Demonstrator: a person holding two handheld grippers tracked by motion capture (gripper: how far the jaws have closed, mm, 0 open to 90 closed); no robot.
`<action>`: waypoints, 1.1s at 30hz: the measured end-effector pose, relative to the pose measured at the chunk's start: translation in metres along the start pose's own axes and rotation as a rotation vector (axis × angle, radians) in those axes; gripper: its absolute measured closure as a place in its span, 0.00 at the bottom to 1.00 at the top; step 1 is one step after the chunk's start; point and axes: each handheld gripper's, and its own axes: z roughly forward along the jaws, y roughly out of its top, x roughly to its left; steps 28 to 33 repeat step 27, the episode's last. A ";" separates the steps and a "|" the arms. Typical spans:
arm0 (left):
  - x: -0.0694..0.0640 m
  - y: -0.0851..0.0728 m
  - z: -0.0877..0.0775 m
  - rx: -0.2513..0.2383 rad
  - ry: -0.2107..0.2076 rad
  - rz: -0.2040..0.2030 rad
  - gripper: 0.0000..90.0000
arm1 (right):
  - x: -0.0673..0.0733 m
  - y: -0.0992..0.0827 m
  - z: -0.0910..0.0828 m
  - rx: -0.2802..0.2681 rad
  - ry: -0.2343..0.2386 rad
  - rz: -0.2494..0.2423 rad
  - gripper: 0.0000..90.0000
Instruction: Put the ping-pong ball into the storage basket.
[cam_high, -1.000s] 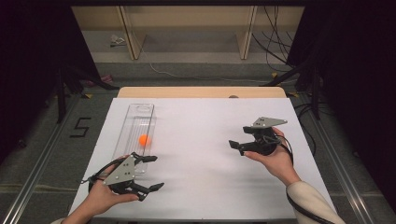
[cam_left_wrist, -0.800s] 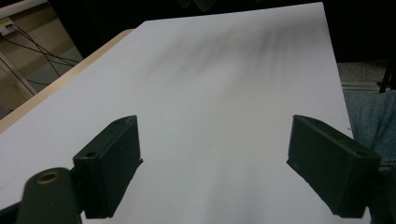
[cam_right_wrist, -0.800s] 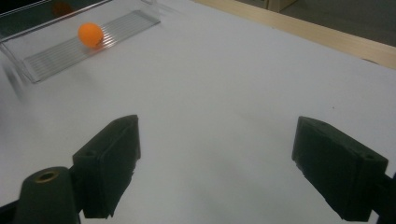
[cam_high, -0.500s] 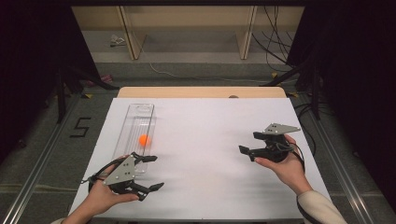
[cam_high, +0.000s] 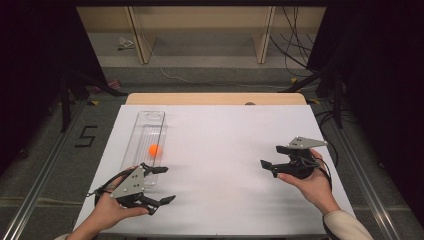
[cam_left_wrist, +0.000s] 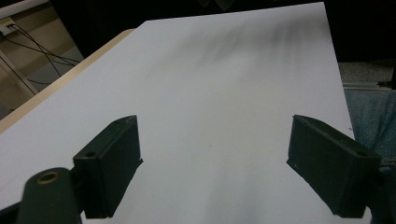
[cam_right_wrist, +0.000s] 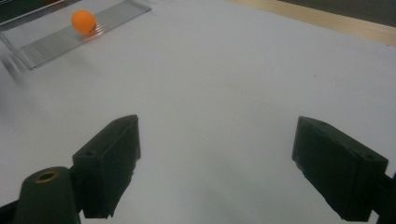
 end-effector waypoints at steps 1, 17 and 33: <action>0.000 0.000 0.000 0.001 -0.001 -0.001 0.19 | 0.000 -0.001 -0.001 0.002 0.000 0.004 0.18; 0.000 0.000 0.000 -0.001 0.001 0.004 0.19 | 0.001 -0.010 -0.003 0.008 0.007 0.009 0.18; 0.001 0.000 0.001 -0.001 -0.002 0.002 0.19 | -0.001 -0.011 -0.005 -0.011 0.002 0.019 0.18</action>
